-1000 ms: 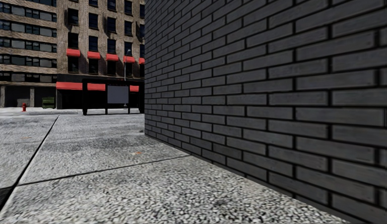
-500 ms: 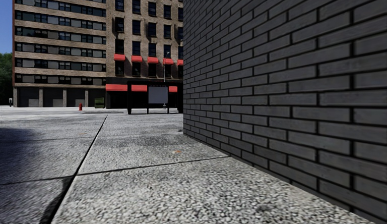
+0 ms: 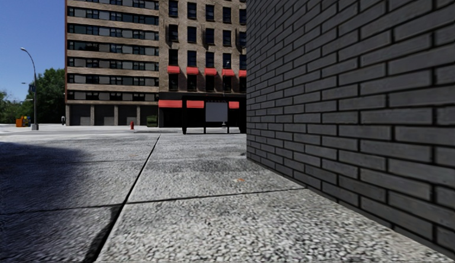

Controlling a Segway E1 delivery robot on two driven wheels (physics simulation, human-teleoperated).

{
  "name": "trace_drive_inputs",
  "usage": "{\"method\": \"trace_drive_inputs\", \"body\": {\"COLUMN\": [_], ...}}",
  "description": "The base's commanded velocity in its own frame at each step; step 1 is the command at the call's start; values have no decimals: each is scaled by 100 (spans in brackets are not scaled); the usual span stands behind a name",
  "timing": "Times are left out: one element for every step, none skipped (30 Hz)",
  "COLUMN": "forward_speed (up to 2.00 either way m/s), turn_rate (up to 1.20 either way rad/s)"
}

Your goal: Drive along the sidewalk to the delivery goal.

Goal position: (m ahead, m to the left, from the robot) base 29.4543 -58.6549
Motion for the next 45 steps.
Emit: {"method": "trace_drive_inputs", "body": {"forward_speed": [77,93,106,110,110,112,112,112,113,113,114,116,121,121,129,141,148,155,155,164,172,180,180,189,200,200,200,200,200,200,200,200,200,200,200,200,200,200,200,200,200,200,200,200,200], "turn_rate": [45,45,45,45,45,45,41,34,26,26,21,16,14,14,13,13,12,12,12,12,12,12,12,12,12,17,17,25,29,31,33,33,34,35,35,36,36,38,39,41,41,41,41,41,39]}}
